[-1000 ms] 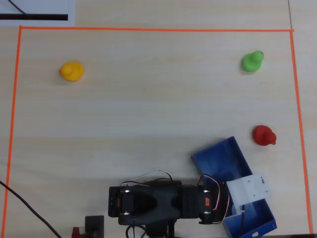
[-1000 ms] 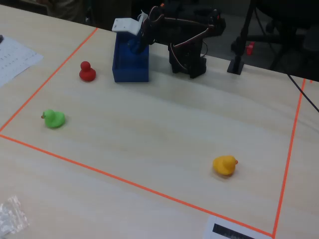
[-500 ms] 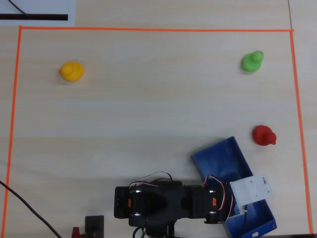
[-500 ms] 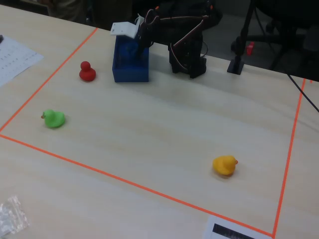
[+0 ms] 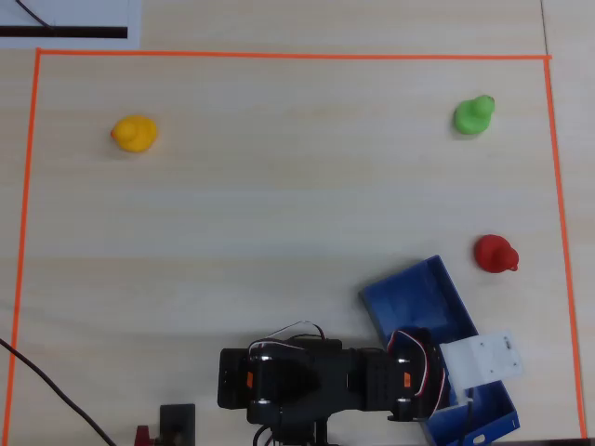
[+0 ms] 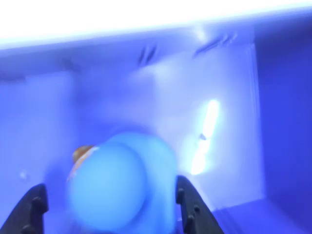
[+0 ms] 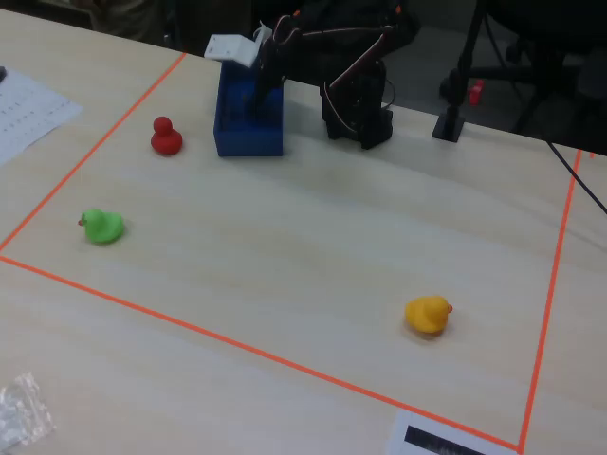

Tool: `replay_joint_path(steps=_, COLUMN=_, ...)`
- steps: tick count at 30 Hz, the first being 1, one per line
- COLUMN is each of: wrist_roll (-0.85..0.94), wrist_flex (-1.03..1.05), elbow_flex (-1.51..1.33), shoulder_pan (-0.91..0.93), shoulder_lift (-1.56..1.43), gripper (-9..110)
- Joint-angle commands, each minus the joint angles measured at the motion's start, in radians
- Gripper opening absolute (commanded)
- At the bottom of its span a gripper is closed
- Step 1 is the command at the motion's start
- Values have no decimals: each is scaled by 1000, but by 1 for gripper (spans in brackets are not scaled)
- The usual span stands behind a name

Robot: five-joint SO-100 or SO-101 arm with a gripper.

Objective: Grasp blue duck and put it into box.

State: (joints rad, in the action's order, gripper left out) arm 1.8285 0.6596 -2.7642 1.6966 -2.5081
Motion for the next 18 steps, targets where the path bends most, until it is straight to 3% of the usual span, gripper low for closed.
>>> replay_joint_path(steps=1, wrist_roll=-87, wrist_flex=55, elbow_flex=187, shoulder_pan=-44, shoulder_lift=0, gripper=36)
replay_joint_path(steps=8, wrist_roll=-287, wrist_flex=169, elbow_flex=528, shoulder_pan=-187, shoulder_lift=-17, gripper=30)
replay_joint_path(steps=12, wrist_roll=-428, wrist_flex=-29, elbow_flex=541, shoulder_pan=-324, shoulder_lift=-67, gripper=11)
replay_joint_path(steps=18, wrist_roll=-462, wrist_flex=-342, elbow_flex=357, shoulder_pan=-586, shoulder_lift=-163, gripper=7)
